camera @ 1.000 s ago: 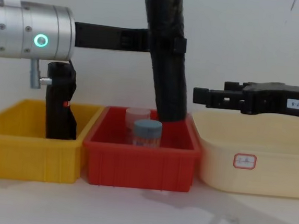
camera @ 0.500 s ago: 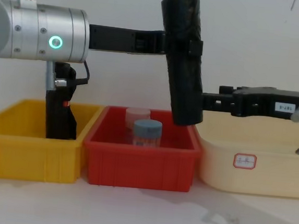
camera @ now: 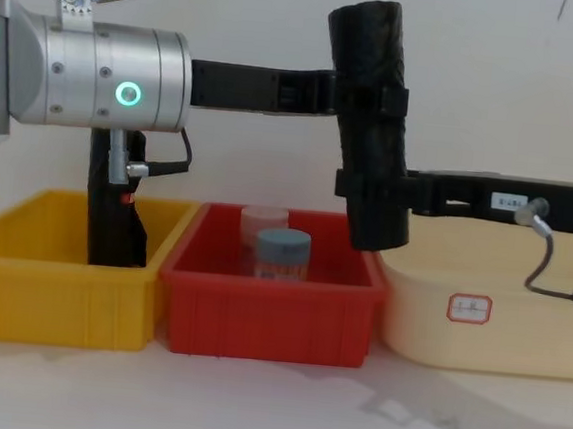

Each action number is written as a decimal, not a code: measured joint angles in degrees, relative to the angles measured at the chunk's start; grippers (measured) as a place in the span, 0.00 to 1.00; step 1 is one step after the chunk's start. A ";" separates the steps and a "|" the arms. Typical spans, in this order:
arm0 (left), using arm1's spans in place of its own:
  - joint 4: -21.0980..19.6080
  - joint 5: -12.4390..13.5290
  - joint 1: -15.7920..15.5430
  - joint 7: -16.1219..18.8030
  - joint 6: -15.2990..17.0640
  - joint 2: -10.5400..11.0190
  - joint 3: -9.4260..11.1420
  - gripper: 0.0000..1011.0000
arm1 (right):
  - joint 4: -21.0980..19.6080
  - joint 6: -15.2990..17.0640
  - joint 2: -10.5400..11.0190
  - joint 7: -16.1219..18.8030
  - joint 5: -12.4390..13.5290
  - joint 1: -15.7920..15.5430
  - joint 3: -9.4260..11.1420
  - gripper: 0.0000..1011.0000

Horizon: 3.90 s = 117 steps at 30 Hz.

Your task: Pick up the garbage bag with the one hand and transfer it to the other hand.

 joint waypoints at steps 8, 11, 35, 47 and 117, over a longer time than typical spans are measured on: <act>0.89 -0.29 -0.39 -0.03 -0.25 -0.36 0.59 0.45 | 0.68 1.14 -1.77 -0.65 1.91 0.48 -0.11 0.96; 1.09 -0.36 -0.50 0.00 -0.30 -0.44 0.73 0.45 | 0.87 1.23 -2.29 -0.94 2.43 0.57 -0.11 0.91; 1.67 -0.58 -0.74 0.18 -0.48 -0.64 1.20 0.75 | 1.35 1.17 -3.49 -1.92 4.01 0.79 -0.25 0.53; -1.48 -1.43 1.35 1.91 -0.30 0.74 0.27 0.99 | 3.29 -0.99 -3.15 -2.91 3.50 2.46 0.17 0.53; -25.61 -1.71 21.97 29.41 -2.19 8.40 -14.36 0.99 | 12.05 -3.12 -2.88 -11.42 -2.32 9.53 3.83 0.99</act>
